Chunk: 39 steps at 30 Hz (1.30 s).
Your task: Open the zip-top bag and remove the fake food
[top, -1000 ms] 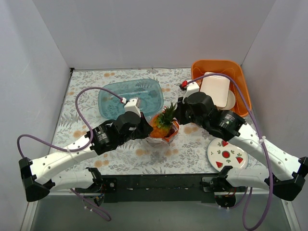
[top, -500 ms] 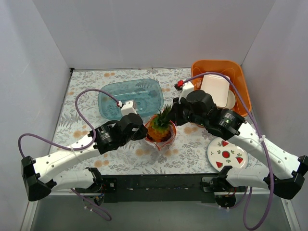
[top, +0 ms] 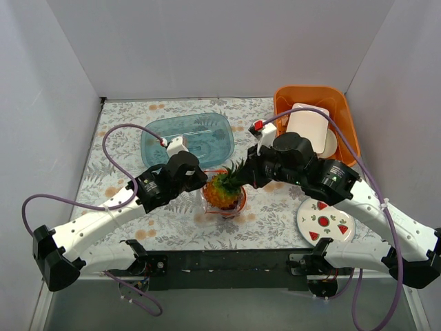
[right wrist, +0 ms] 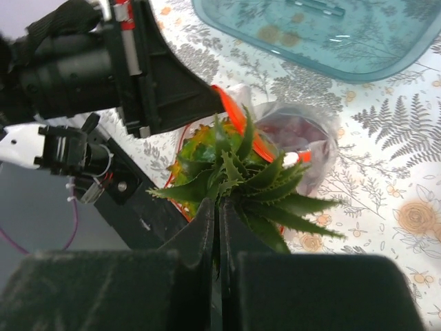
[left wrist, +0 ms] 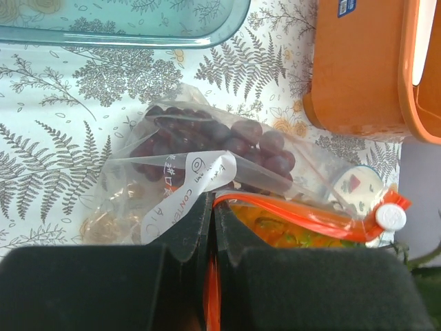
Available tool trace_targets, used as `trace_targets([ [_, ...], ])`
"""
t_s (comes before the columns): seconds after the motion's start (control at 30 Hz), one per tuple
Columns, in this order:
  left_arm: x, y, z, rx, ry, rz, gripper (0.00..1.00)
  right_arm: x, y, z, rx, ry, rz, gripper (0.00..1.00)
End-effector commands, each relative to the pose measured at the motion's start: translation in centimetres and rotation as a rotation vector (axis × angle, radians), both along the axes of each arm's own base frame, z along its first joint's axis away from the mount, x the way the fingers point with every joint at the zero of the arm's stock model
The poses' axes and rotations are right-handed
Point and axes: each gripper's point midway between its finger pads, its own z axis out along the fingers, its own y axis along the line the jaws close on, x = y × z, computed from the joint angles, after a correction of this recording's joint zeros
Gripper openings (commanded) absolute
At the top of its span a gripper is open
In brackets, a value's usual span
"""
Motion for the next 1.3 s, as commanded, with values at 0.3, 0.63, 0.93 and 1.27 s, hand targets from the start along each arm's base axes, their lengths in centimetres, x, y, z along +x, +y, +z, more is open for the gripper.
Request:
trace_targets([
  [0.3,0.0,0.7,-1.8,-0.003,0.022,0.022,0.0,-2.5,1.3,9.3,0.204,-0.12,0.157,0.01],
  [0.63,-0.4,1.6,-1.3,0.005,0.021,0.041,0.0,-2.6,1.1,12.5,0.255,-0.166,0.161,0.01],
  [0.93,-0.7,2.5,-1.2,0.008,0.03,0.074,0.0,-2.1,1.3,15.0,0.307,-0.211,0.143,0.01],
  [1.27,-1.2,3.2,-0.9,0.001,0.032,0.09,0.0,0.6,1.3,16.9,0.323,-0.27,0.019,0.01],
])
